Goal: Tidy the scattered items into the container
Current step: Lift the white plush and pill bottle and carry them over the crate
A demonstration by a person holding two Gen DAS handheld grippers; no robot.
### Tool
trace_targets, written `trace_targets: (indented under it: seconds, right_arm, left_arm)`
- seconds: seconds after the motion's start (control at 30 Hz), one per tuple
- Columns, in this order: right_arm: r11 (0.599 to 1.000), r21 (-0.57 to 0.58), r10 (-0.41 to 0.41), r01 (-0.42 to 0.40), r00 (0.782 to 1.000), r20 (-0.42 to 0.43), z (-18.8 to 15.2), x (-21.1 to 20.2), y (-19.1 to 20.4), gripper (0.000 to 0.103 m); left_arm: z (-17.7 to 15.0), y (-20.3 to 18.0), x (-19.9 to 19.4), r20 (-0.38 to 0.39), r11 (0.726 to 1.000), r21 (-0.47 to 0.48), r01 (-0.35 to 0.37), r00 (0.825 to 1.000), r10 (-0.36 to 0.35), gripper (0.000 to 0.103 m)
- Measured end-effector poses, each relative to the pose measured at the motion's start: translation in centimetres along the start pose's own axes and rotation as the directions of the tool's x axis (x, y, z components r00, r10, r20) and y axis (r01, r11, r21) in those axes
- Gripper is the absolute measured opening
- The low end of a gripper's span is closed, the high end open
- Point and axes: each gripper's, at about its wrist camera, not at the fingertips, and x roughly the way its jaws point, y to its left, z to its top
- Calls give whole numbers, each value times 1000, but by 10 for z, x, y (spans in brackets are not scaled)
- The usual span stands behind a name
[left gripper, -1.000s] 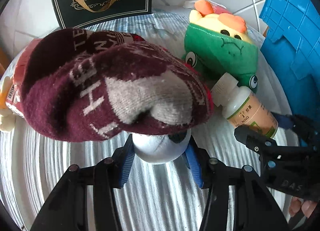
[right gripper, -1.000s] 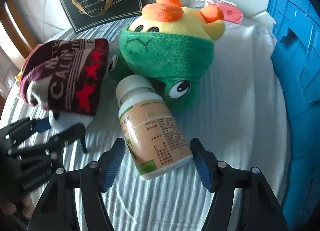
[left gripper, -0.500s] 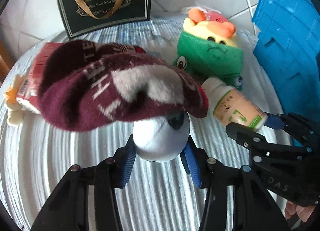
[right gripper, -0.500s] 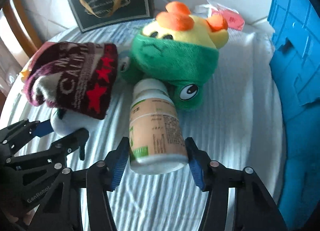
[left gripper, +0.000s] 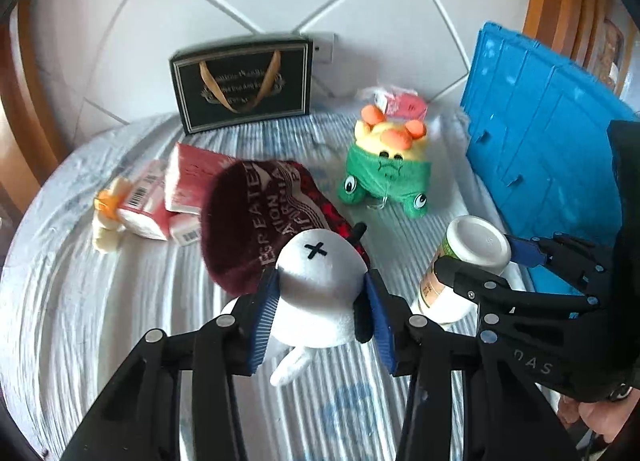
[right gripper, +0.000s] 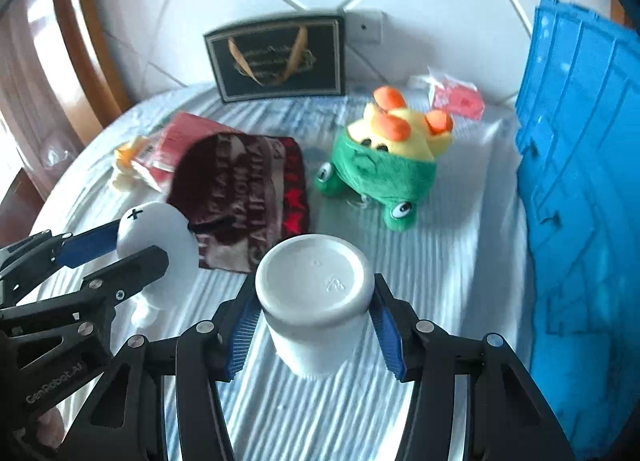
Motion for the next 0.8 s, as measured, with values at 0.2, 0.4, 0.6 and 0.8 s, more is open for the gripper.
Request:
trace_targets:
  seconds: [0.2, 0.4, 0.6, 0.8]
  right_arm:
    - [1000, -26, 8, -6, 997, 81, 3, -44, 22, 53]
    - [999, -39, 4, 3, 985, 171, 20, -87, 32, 53]
    - [996, -57, -48, 66, 962, 269, 38, -139, 30, 53]
    - [990, -21, -126, 142, 929, 347, 53, -192, 11, 53]
  left_arm:
    - [4, 2, -42, 74, 1000, 18, -15, 997, 13, 42]
    - [19, -5, -80, 162, 999, 34, -24, 987, 18, 42]
    - [37, -25, -107, 222, 998, 59, -5, 975, -8, 42]
    - [64, -63, -134, 294, 993, 120, 12, 955, -47, 42]
